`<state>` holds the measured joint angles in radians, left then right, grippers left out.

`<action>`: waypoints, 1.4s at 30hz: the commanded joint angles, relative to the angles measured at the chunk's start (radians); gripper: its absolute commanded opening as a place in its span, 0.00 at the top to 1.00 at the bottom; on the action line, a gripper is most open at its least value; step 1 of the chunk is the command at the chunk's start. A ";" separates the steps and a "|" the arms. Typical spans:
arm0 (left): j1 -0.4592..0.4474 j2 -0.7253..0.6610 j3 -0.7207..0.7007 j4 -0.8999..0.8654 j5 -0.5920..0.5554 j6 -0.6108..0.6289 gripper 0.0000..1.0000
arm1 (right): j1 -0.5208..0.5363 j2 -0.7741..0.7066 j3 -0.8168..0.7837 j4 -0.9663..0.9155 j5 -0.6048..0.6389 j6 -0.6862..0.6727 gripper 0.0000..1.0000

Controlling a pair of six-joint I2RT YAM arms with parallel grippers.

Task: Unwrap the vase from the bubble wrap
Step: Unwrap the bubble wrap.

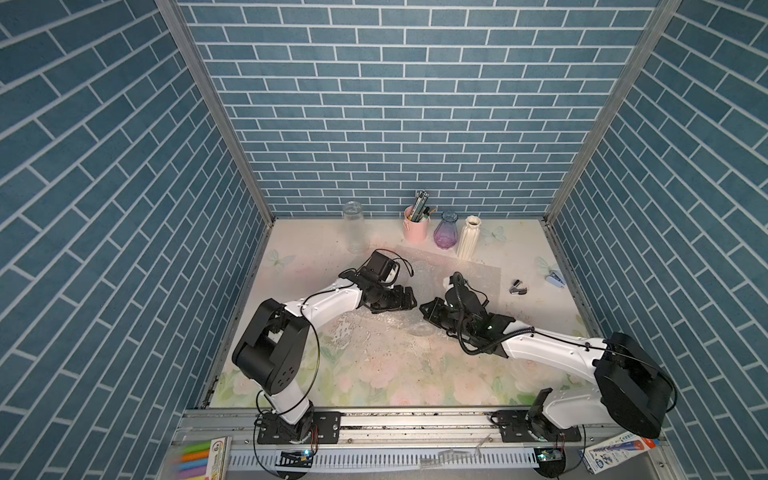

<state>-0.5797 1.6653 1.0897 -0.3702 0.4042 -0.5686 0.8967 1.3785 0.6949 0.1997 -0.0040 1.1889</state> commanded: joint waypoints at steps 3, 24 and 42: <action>0.000 -0.083 -0.026 -0.020 -0.040 -0.042 0.08 | 0.010 0.002 0.027 0.002 0.005 0.023 1.00; 0.026 -0.400 -0.264 0.011 -0.219 -0.135 0.08 | 0.040 0.168 0.233 -0.033 -0.031 -0.015 1.00; 0.029 -0.623 -0.508 0.091 -0.307 -0.253 0.09 | 0.059 0.434 0.446 -0.074 -0.128 -0.014 1.00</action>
<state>-0.5556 1.0687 0.5941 -0.2981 0.1246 -0.7986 0.9470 1.7782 1.1030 0.1413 -0.1009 1.1778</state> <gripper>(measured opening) 0.909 0.042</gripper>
